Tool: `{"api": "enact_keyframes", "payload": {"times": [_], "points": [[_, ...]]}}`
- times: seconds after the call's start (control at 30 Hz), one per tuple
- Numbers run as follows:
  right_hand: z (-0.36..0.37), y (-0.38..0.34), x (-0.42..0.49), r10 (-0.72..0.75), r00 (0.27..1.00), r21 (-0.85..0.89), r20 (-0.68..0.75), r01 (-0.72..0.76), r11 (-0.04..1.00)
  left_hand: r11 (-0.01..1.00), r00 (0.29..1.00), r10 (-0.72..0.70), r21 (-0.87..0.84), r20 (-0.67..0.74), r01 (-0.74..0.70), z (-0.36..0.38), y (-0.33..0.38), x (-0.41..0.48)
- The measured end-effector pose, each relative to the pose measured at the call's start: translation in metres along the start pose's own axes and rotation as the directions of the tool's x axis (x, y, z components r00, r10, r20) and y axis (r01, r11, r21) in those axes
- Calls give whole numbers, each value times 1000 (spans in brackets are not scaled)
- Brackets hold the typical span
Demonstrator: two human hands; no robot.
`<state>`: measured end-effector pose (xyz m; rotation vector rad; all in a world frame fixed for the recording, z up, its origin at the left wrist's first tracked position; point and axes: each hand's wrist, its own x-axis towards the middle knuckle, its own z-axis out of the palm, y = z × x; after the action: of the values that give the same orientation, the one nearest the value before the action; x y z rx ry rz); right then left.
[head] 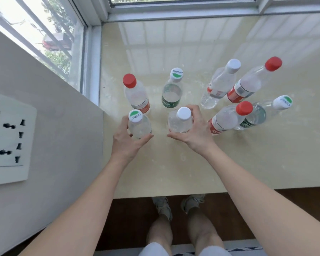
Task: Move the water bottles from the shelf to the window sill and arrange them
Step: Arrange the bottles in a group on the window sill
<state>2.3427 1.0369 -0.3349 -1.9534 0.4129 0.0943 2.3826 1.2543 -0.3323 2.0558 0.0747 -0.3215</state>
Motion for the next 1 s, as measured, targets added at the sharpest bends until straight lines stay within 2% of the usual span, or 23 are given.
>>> {"api": "enact_keyframes", "payload": {"times": [0.2, 0.5, 1.0], "points": [[17, 14, -4, 44, 994, 7, -99, -43, 999, 1000, 999, -10, 28, 33, 9, -2, -11, 2], [39, 35, -1, 167, 976, 1, -143, -169, 986, 1000, 999, -16, 22, 31, 15, 4, -22, 9], [50, 37, -7, 200, 966, -22, -160, -207, 978, 998, 1000, -1, 64, 8, 0, 5, -34, 14]]}}
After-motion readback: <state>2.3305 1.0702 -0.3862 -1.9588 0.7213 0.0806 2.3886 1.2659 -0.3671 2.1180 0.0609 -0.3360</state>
